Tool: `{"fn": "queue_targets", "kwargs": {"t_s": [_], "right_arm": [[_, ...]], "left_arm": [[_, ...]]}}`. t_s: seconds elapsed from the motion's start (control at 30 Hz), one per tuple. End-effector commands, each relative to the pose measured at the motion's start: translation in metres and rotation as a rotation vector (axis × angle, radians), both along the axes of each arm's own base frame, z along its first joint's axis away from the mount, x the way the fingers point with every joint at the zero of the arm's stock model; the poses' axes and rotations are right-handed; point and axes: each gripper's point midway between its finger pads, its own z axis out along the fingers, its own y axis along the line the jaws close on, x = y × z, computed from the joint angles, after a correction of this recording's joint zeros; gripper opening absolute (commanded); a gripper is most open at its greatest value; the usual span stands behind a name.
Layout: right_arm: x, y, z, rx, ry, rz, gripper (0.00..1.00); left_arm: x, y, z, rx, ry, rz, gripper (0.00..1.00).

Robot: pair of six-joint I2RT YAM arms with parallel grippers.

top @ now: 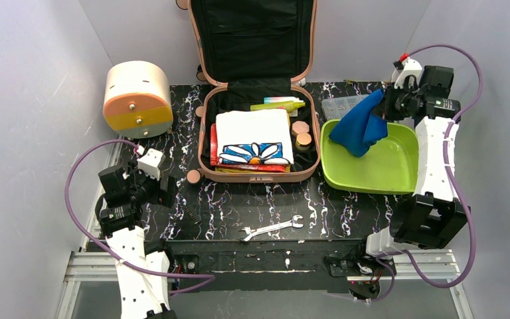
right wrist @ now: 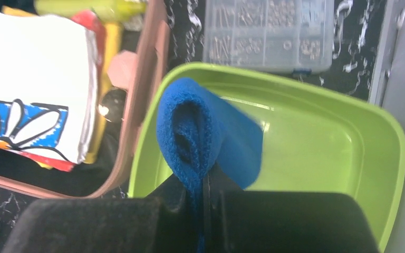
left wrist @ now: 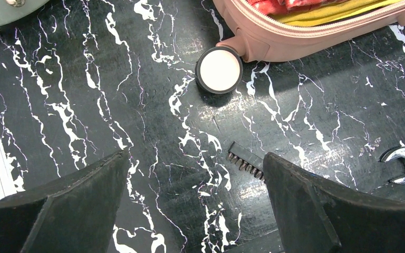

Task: Open, take out, and arrange the luggage
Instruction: Place the clothes in the bin.

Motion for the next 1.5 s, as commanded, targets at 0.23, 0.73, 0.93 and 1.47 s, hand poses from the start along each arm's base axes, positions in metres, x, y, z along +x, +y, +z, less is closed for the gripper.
{"fn": "queue_targets", "kwargs": {"t_s": [0.23, 0.73, 0.93, 1.47], "right_arm": [[-0.01, 0.098, 0.128, 0.237, -0.227, 0.212, 0.01], [0.016, 0.217, 0.18, 0.529, -0.253, 0.376, 0.01], [0.069, 0.167, 0.046, 0.315, -0.03, 0.056, 0.01], [0.059, 0.017, -0.064, -0.055, 0.114, -0.277, 0.01]], "left_arm": [[-0.003, -0.005, -0.004, -0.029, 0.02, -0.015, 0.98], [-0.003, 0.002, -0.007, -0.032, 0.032, 0.014, 0.98], [-0.002, 0.002, -0.009, -0.042, 0.047, 0.015, 0.98], [-0.002, -0.002, -0.007, -0.057, 0.037, -0.004, 0.98]]}}
